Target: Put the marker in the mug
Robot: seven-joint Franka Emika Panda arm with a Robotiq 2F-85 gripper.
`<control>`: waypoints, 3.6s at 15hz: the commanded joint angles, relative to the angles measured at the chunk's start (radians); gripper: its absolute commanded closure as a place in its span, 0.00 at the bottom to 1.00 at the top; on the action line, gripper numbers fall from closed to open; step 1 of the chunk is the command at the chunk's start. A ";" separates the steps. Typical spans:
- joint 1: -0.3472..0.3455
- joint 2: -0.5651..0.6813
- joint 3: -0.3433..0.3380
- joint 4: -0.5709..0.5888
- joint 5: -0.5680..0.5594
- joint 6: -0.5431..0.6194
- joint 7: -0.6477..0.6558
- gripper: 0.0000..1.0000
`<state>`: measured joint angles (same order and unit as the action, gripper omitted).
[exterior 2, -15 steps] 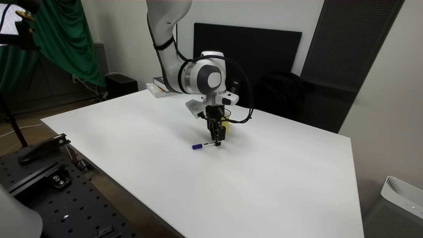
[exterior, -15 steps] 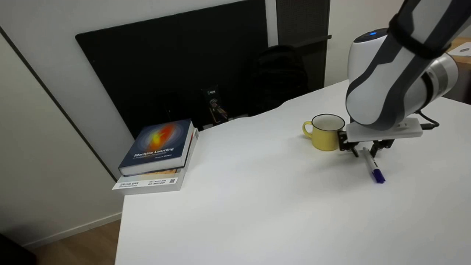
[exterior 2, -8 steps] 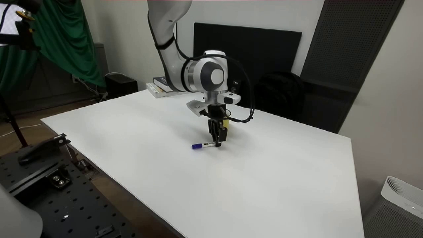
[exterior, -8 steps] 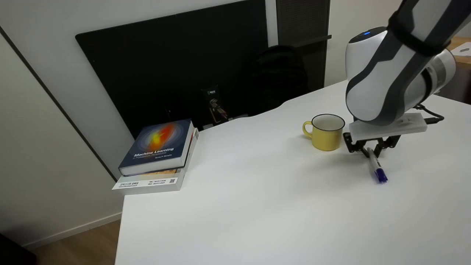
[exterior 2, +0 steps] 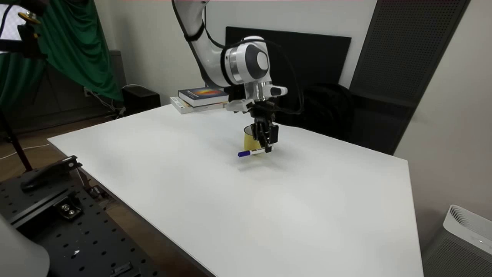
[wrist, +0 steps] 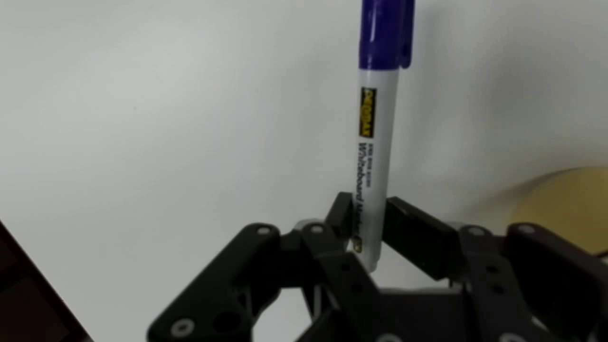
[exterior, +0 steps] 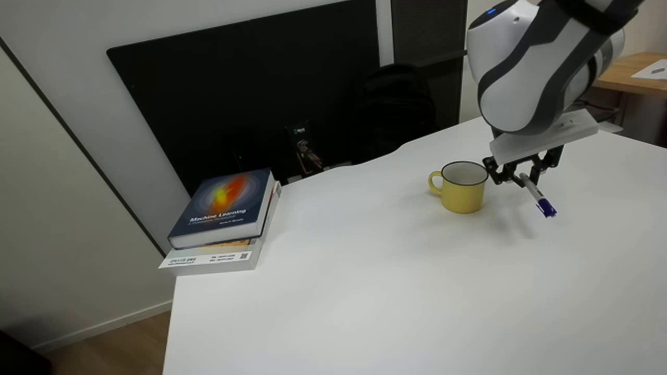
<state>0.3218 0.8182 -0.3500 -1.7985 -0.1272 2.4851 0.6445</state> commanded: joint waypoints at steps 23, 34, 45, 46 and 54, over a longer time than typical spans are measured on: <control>0.387 0.173 -0.381 0.101 -0.990 0.374 1.156 0.94; 0.380 0.186 -0.271 0.076 -1.117 0.255 1.260 0.39; -0.012 -0.087 0.193 -0.014 -0.983 0.187 0.660 0.00; -0.028 -0.095 0.211 -0.016 -0.920 0.180 0.580 0.00; -0.182 -0.143 0.418 -0.048 -0.426 0.003 -0.048 0.00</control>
<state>0.1527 0.7108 0.0471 -1.8270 -0.7041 2.5641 0.7614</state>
